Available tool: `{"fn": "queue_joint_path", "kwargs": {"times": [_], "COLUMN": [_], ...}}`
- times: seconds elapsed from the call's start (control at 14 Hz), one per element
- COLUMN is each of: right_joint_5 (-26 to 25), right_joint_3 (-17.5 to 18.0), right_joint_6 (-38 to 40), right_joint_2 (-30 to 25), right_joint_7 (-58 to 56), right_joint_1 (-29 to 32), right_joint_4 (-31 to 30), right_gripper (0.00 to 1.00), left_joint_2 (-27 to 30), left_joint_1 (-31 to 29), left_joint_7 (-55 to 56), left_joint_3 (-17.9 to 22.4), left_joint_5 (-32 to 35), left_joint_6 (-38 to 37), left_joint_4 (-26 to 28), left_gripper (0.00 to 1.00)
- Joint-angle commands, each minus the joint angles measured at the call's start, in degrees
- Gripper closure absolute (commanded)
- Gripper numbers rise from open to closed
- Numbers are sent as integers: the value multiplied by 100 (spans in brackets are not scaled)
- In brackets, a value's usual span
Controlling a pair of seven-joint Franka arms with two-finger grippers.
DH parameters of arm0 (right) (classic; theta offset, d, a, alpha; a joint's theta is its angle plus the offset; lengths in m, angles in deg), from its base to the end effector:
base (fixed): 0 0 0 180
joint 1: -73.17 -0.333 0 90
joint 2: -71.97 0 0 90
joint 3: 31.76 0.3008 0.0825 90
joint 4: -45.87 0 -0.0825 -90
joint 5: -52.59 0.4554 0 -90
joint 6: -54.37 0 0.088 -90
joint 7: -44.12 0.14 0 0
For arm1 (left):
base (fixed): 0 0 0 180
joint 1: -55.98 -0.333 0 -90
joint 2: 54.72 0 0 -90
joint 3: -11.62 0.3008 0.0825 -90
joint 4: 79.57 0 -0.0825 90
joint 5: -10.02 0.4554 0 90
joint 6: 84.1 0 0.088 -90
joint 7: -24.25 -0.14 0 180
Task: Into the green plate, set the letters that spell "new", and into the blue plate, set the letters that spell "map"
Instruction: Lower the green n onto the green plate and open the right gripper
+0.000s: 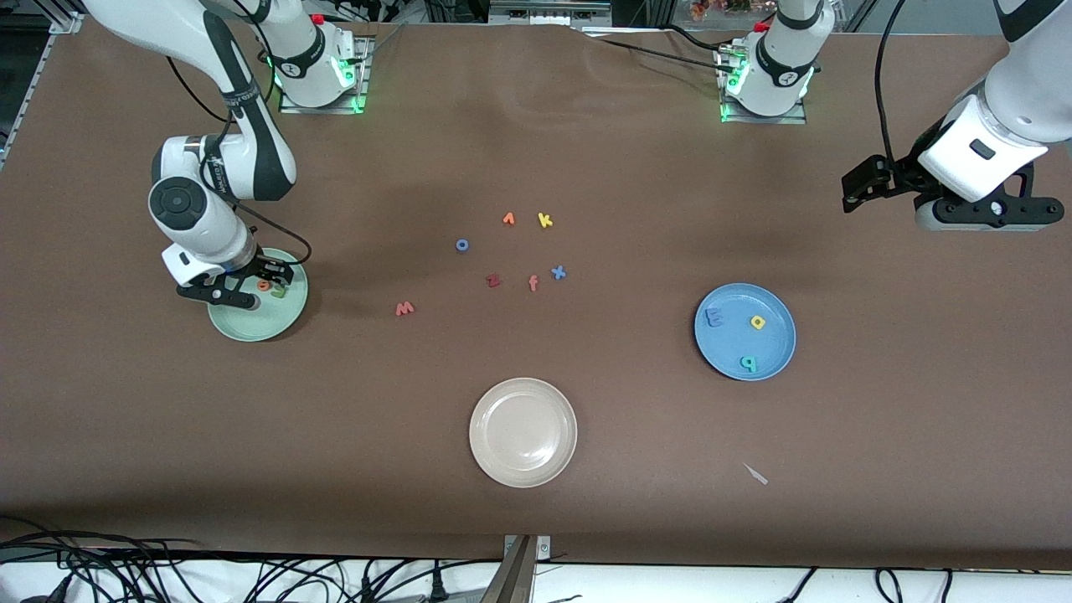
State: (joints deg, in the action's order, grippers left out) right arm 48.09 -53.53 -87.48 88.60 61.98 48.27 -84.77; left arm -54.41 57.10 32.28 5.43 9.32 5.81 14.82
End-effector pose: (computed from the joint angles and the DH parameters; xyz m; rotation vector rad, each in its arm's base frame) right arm 0.5597 0.0150 0.1238 2.9638 -0.2718 -0.0715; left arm 0.6133 -0.0805 0.5381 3.1376 0.0204 -0.1157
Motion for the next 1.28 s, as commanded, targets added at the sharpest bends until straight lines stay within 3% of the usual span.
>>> {"fn": "queue_joint_path", "kwargs": {"times": [0.0,0.14,0.36,0.71,1.21], "right_joint_5": [553,721,941,968,968], "right_joint_3": [41,41,50,50,41], "right_joint_6": [1093,1588,1599,1598,1607], "right_joint_2": [15,129,139,323,429], "right_joint_7": [321,760,1341,3239,3794], "right_joint_1": [-120,-208,-444,-998,-1113], "right_joint_4": [668,1082,1128,1329,1471], "right_gripper": [0,0,0,0,0], "left_joint_2": [-75,-84,-84,-84,-84], "left_joint_1": [29,29,29,-6,-33], "left_joint_7": [75,67,67,40,23], "left_joint_3": [-22,-14,-14,-5,-5], "left_joint_5": [97,97,97,97,88], "left_joint_6": [-61,-61,-61,-87,-113], "left_joint_4": [-185,-185,-185,-185,-193], "left_gripper": [0,0,0,0,0]}}
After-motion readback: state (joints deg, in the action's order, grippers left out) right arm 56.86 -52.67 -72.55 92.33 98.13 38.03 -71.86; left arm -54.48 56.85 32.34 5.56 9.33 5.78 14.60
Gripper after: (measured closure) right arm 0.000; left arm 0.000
